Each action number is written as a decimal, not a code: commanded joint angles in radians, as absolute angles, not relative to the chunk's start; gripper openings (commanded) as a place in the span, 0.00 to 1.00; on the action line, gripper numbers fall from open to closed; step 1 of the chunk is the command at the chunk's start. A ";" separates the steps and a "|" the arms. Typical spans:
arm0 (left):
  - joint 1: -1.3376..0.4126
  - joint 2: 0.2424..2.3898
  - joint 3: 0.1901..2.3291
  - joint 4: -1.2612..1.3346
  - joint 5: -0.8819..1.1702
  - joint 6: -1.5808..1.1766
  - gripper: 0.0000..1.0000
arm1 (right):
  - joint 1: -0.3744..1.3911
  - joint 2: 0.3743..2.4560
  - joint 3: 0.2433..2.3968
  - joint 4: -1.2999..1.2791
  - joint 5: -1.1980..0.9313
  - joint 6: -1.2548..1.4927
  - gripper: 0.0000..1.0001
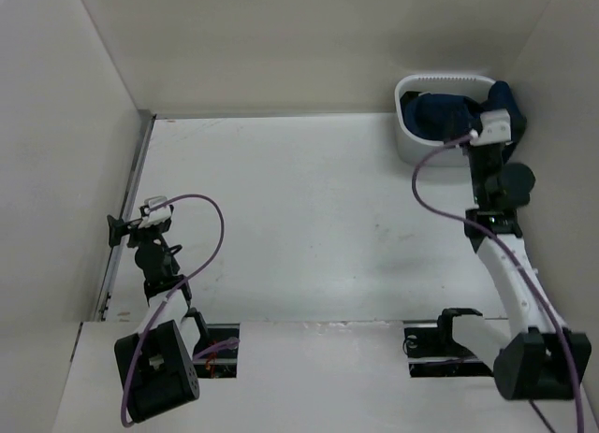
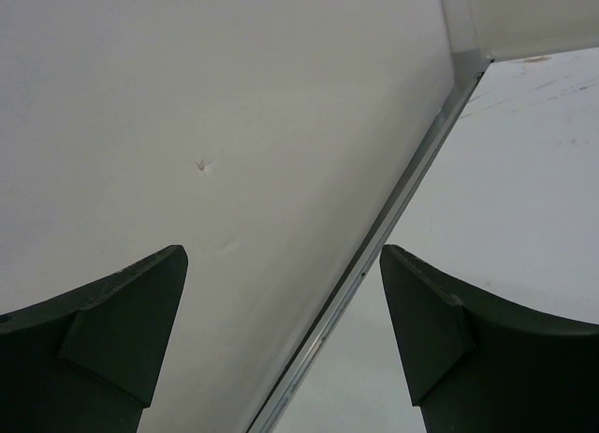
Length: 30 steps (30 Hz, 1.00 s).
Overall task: Fold and stack the trousers
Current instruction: Grab the trousers from the pile
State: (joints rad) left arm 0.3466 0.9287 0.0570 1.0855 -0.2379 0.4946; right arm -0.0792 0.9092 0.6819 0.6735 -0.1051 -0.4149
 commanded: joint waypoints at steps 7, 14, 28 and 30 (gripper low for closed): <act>0.384 0.920 0.103 1.128 -0.216 0.436 0.85 | 0.048 1.463 1.444 0.040 0.368 -0.247 1.00; 0.389 0.916 0.101 1.124 -0.209 0.433 0.85 | -0.010 1.945 2.122 -0.648 0.377 -0.028 1.00; 0.392 0.917 0.103 1.123 -0.206 0.430 0.85 | -0.050 1.950 2.037 -0.651 0.331 0.135 0.20; 0.390 0.916 0.103 1.123 -0.206 0.431 0.85 | -0.045 1.881 1.999 -0.568 0.377 0.130 0.00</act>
